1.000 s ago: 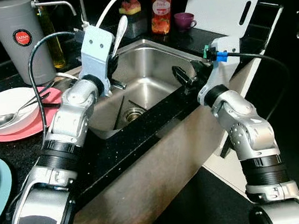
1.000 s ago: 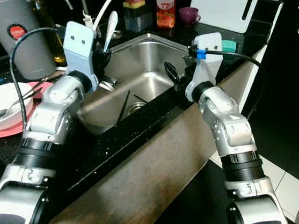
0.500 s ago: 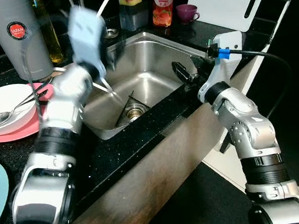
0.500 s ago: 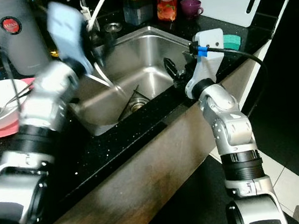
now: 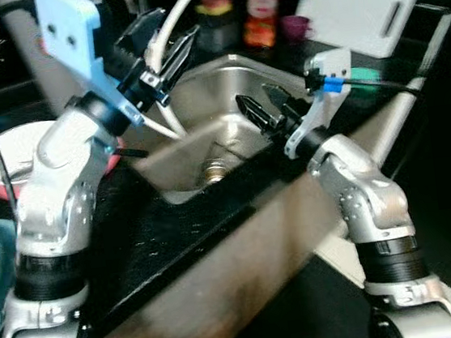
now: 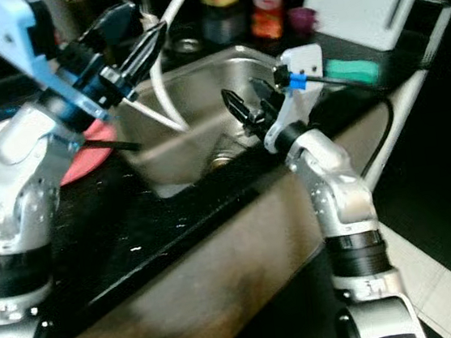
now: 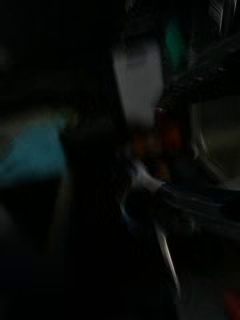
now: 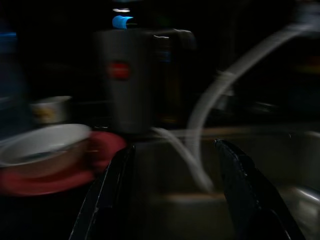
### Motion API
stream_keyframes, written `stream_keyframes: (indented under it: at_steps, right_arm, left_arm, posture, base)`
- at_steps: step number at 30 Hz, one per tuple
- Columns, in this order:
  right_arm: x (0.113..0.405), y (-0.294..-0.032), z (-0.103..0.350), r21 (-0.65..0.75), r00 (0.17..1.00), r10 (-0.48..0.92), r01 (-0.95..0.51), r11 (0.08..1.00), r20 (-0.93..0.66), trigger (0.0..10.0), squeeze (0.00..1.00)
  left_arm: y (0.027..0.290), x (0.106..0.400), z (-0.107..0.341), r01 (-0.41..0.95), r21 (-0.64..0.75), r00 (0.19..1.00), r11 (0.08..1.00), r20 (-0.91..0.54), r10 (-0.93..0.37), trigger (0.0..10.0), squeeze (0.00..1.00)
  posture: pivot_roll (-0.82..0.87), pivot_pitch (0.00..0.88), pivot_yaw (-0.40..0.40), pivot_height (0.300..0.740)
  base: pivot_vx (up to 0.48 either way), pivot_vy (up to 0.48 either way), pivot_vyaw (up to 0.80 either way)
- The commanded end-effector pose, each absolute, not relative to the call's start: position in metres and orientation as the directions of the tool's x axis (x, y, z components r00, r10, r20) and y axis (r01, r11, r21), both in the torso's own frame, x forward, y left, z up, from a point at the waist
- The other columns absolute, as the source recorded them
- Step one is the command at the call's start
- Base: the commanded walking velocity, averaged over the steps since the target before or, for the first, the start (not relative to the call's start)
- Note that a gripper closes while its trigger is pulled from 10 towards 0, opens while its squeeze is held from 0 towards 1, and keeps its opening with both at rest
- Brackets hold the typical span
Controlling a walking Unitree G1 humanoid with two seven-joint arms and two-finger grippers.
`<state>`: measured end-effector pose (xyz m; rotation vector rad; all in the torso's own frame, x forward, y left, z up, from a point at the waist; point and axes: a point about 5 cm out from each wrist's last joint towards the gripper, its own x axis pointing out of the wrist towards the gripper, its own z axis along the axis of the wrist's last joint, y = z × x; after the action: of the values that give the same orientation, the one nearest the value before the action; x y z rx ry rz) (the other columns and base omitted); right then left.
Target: Kitchen organization
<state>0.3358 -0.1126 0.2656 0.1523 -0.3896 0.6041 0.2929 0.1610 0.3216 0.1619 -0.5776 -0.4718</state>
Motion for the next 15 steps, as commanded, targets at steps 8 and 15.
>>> stream_keyframes:
  at_steps: [8, 15]
  right_arm:
    - [0.33, -0.098, 0.274, -0.013, 0.639, 0.629, -0.697, 0.717, 0.444, 10.0, 0.0]
    - [0.332, -0.089, 0.277, -0.031, 0.588, 0.674, -0.743, 0.669, 0.447, 10.0, 0.0]
  left_arm:
    - [0.191, 0.265, 0.301, 0.18, 0.194, 0.859, 0.964, 0.446, -0.25, 10.0, 0.0]
    - [0.175, 0.234, 0.277, 0.341, -0.014, 0.845, 0.94, 0.443, -0.3, 10.0, 0.0]
  posture:
    - [0.19, 0.0, -0.081, 0.74]
    - [0.22, 0.0, -0.104, 0.74]
  base:
    - [0.0, 0.0, 0.79]
    - [0.0, 0.0, 0.79]
